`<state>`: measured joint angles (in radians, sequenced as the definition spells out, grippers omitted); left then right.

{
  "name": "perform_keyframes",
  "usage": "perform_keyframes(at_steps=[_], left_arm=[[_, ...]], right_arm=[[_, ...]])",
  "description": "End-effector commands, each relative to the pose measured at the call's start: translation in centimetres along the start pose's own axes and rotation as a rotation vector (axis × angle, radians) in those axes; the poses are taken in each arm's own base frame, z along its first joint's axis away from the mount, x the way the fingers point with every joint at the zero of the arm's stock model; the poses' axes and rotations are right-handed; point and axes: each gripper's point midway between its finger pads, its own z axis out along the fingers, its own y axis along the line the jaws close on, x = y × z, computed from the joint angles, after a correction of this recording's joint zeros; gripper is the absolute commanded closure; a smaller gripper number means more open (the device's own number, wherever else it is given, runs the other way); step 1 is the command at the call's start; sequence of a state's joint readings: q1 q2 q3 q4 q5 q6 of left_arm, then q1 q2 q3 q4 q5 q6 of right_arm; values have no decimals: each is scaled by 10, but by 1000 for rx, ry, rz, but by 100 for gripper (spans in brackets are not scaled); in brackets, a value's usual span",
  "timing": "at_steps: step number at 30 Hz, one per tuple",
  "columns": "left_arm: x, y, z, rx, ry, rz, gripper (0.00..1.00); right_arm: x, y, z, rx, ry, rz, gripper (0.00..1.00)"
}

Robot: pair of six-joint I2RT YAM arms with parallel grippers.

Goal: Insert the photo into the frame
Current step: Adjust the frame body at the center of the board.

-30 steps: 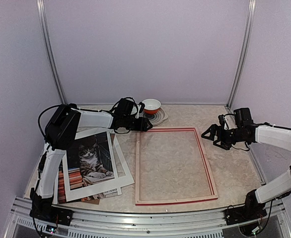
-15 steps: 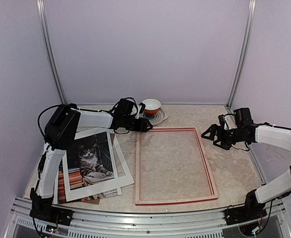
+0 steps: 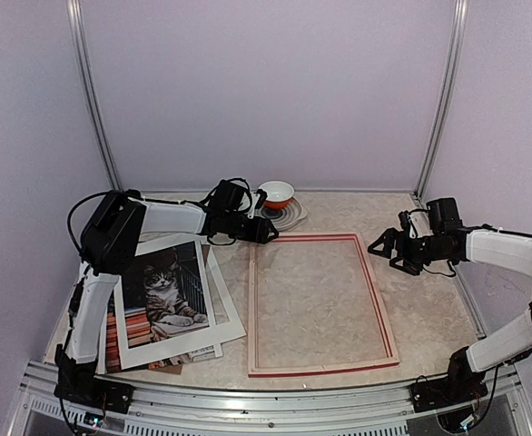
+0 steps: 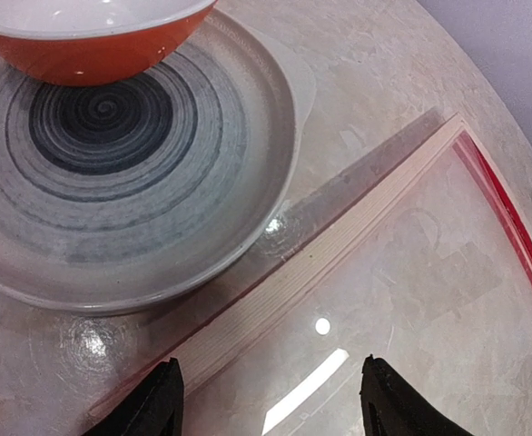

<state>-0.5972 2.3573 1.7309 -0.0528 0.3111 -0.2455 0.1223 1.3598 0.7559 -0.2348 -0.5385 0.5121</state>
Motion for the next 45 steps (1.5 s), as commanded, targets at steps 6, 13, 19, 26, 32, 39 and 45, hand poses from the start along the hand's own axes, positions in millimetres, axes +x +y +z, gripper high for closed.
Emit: perform_keyframes(at_steps=[6,13,19,26,32,39,45], left_arm=[[8,-11,-10,29,72,5,34],[0,-16,-5,53,64,28,34],[-4,-18,1,77,64,36,34],[2,-15,11,71,82,38,34],[7,-13,17,62,100,56,34],[12,-23,14,107,103,72,34],[9,-31,12,120,93,84,34]], right_arm=[[-5,6,2,-13,0,-24,1],[-5,4,5,-7,4,-21,1],[-3,-3,11,10,16,-14,1],[-2,-7,17,18,27,-9,1],[-1,-8,19,17,30,-9,1],[-1,-8,21,19,33,-10,1],[1,-7,23,15,39,-11,1]])
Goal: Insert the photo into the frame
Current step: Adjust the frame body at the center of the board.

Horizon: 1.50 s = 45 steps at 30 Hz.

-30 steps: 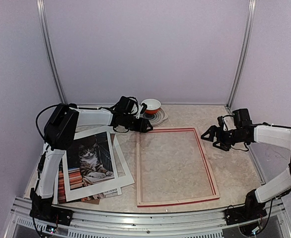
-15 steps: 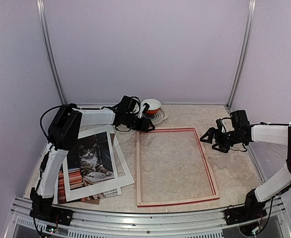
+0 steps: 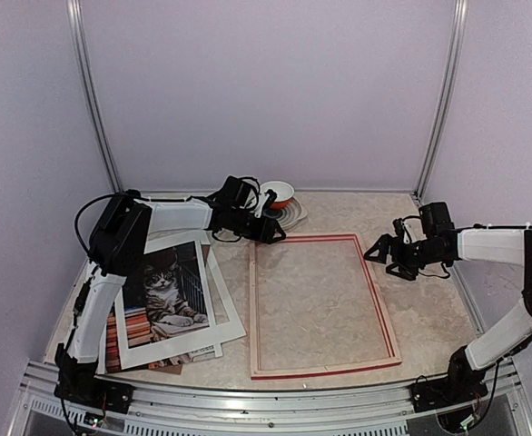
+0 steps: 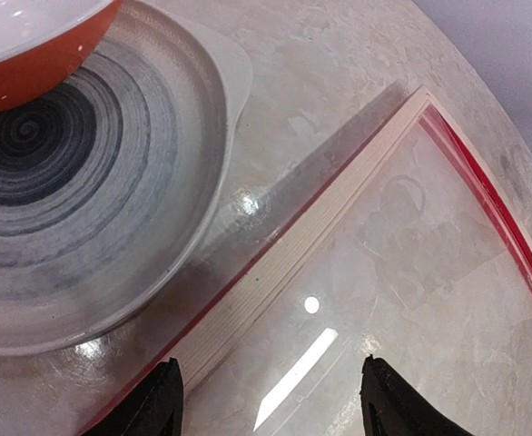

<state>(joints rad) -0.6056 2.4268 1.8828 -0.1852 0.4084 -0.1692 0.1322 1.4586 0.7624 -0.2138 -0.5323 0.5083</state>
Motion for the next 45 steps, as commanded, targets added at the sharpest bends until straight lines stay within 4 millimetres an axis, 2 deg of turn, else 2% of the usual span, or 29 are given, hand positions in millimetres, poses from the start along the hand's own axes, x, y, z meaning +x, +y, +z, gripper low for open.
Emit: perform_keyframes(at_steps=[1,9,17,27,37,41,45], left_arm=[[7,-13,3,27,27,21,34],[10,-14,7,45,50,26,34],[27,-23,9,98,98,47,34],[19,-29,7,114,88,66,34],[33,-27,18,110,116,58,35],[17,-22,5,113,27,16,35],[-24,-22,-34,83,-117,-20,34]], right_arm=[[-9,9,1,-11,-21,-36,1],[-9,10,1,-11,-20,-38,1],[-9,10,3,-9,-17,-38,1],[4,6,15,2,22,-35,1],[17,7,32,-11,68,-32,1],[17,8,33,-16,75,-32,1],[13,10,28,-3,62,-53,1]])
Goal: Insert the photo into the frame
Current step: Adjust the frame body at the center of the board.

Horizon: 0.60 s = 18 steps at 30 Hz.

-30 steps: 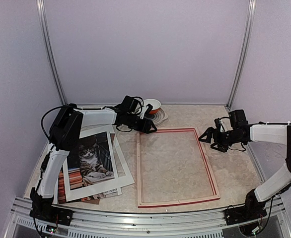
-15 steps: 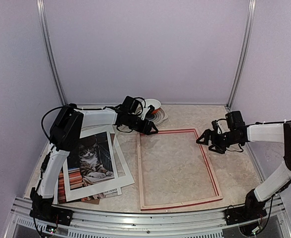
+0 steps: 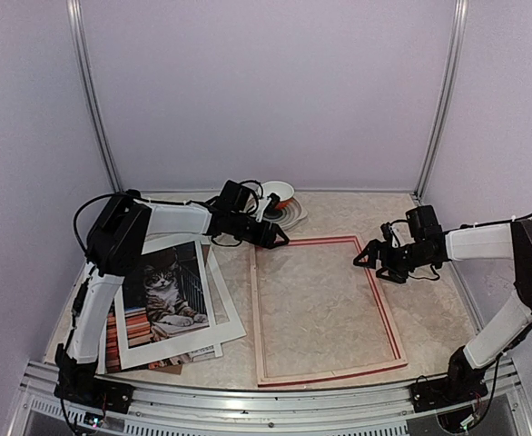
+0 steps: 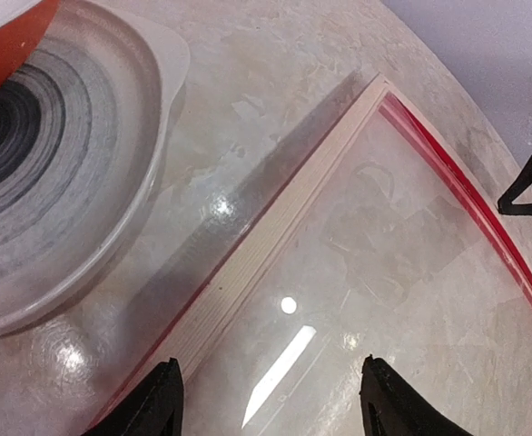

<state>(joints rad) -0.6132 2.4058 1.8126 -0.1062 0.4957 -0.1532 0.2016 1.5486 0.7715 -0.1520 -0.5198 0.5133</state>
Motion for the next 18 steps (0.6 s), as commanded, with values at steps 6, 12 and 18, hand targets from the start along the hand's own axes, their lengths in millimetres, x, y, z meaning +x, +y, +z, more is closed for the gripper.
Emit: perform_keyframes(at_steps=[6,12,18], left_arm=[[-54,-4,-68,-159,-170,-85,34],[-42,11,-78,-280,-128,-157,34],[-28,33,-64,-364,-28,-166,34]], right_arm=[[-14,7,-11,52,-24,-72,1],[-17,12,-12,35,-22,-93,1],[-27,14,-14,70,-24,-143,1]])
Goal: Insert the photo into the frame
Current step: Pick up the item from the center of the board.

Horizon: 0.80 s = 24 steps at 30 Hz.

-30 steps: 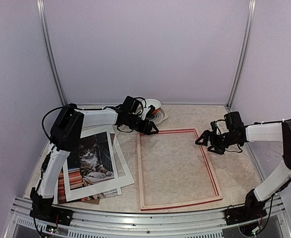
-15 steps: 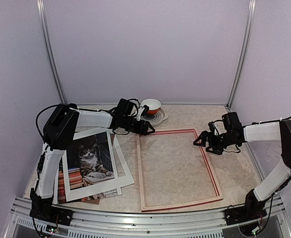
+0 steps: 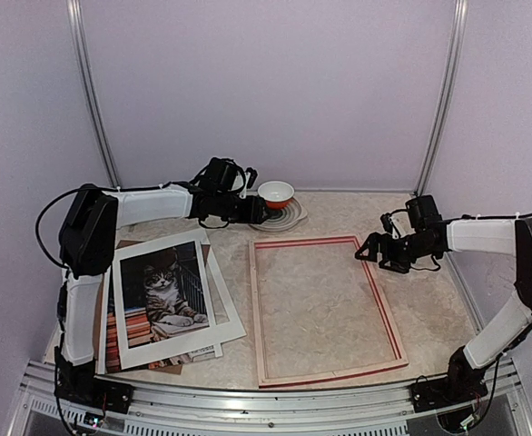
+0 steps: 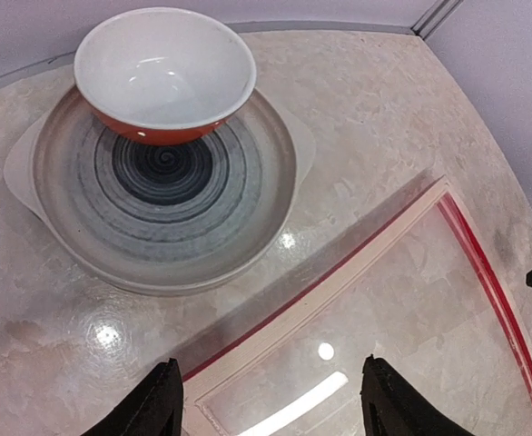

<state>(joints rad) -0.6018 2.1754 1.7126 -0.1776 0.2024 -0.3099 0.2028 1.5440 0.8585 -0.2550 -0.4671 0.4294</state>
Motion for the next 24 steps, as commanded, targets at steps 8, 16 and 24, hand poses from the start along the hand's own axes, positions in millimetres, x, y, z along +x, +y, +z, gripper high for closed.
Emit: perform_keyframes(at_steps=[8,16,24], left_arm=[[58,43,22,-148,161,-124,34],[82,38,16,-133,194,-190,34],[88,21,6,-32,185,-288,31]], right_arm=[[0,-4,-2,69,3,-58,1],[9,-18,13,94,27,-39,1],[21,-10,27,-2,61,-1,1]])
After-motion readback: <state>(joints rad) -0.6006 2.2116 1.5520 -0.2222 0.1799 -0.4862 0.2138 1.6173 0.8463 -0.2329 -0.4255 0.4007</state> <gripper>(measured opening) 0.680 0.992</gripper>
